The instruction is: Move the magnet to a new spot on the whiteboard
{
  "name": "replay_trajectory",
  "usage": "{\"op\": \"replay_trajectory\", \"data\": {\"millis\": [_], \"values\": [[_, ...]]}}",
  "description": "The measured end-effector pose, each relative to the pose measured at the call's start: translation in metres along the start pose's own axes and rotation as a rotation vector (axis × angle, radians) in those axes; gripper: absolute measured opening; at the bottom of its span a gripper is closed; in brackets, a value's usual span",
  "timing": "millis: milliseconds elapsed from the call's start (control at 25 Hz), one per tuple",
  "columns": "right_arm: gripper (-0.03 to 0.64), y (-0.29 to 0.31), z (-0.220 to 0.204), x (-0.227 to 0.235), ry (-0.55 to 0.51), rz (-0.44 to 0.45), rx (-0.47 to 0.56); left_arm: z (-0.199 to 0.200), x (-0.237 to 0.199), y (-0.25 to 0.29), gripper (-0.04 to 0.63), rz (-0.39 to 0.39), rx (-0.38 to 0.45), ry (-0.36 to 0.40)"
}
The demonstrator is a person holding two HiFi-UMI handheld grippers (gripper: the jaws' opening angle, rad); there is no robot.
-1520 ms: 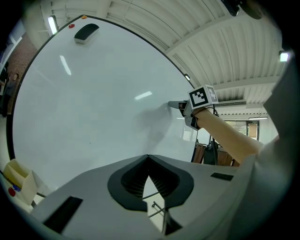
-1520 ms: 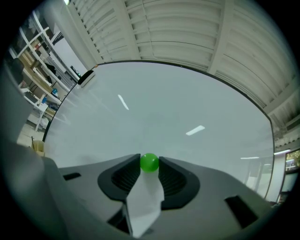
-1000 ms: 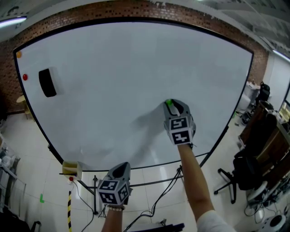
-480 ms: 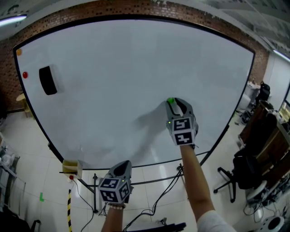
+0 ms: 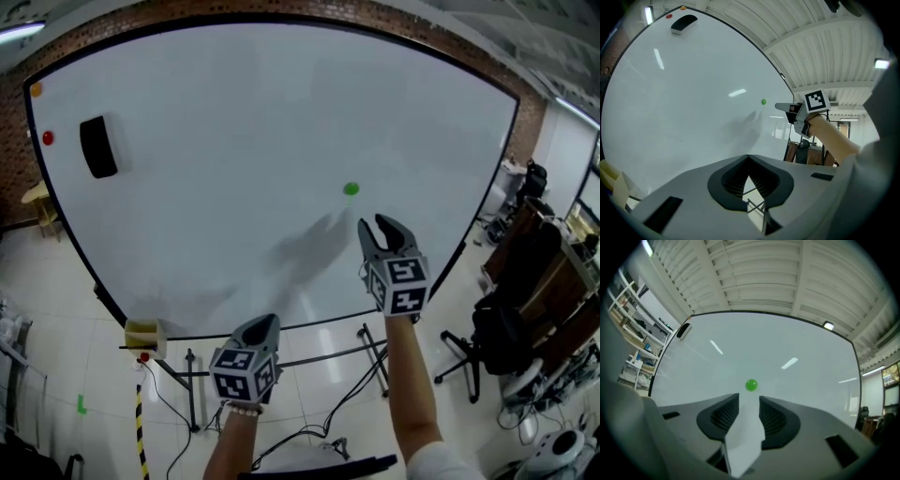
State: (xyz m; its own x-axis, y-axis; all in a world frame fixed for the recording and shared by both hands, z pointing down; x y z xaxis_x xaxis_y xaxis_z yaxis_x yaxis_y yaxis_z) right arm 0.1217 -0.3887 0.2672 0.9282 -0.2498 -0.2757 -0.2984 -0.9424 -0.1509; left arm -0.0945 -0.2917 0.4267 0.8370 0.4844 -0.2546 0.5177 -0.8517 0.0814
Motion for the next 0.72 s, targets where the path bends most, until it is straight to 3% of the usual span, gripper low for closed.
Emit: {"op": "replay_trajectory", "data": {"millis": [280,520,720], "values": [[0.003,-0.046,-0.059,-0.036,0.126,0.008,-0.124,-0.001,0.000,-0.006,-0.002,-0.076,-0.030,0.030],[0.002,-0.108,-0.125,-0.065,0.237,-0.032,-0.268,-0.014,0.004,-0.022,-0.003,-0.142,-0.063,0.028],[0.002,-0.176,-0.167,-0.097,0.352,-0.021,-0.347,-0.036,0.019,-0.042,-0.002,-0.148,-0.094,0.012]]}}
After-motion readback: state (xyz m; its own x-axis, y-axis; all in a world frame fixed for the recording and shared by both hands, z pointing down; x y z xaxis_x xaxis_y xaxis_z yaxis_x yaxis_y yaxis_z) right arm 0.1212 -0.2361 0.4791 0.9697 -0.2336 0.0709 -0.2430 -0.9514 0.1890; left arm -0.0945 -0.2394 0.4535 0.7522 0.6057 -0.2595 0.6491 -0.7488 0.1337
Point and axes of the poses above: the fingertips, and each gripper's own axes: y forward along the fingers, x to its right, z out of its top, the point moved 4 cm from there along -y, backward along the fingers, and after that the axes turned 5 degrees about x, right-handed, at the moved point
